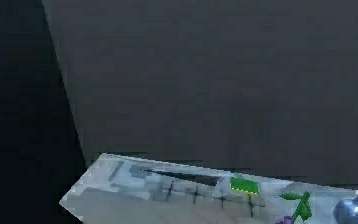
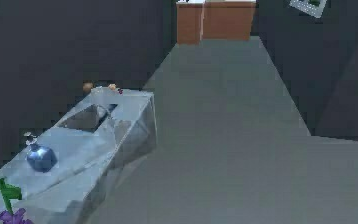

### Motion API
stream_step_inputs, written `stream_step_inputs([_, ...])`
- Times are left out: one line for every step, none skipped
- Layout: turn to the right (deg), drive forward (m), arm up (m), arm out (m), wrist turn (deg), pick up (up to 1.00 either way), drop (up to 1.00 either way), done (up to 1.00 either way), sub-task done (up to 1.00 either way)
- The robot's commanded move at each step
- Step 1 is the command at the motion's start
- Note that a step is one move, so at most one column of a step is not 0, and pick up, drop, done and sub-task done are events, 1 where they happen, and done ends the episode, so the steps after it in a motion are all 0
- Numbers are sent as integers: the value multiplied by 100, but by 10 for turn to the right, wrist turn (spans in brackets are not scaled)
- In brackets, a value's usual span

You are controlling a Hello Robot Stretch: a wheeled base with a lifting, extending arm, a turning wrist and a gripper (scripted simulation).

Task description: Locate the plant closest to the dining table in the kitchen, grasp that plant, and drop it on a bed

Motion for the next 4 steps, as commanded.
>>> stream_step_inputs([-450, 0, 0, 0, 0, 0, 0, 0, 0])
stream_step_inputs([0, 0, 50, 0, 0, 0, 0, 0, 0])
stream_step_inputs([0, 0, 22, 0, 0, 0, 0, 0, 0])
stream_step_inputs([0, 0, 0, 16, 0, 0, 0, 0, 0])
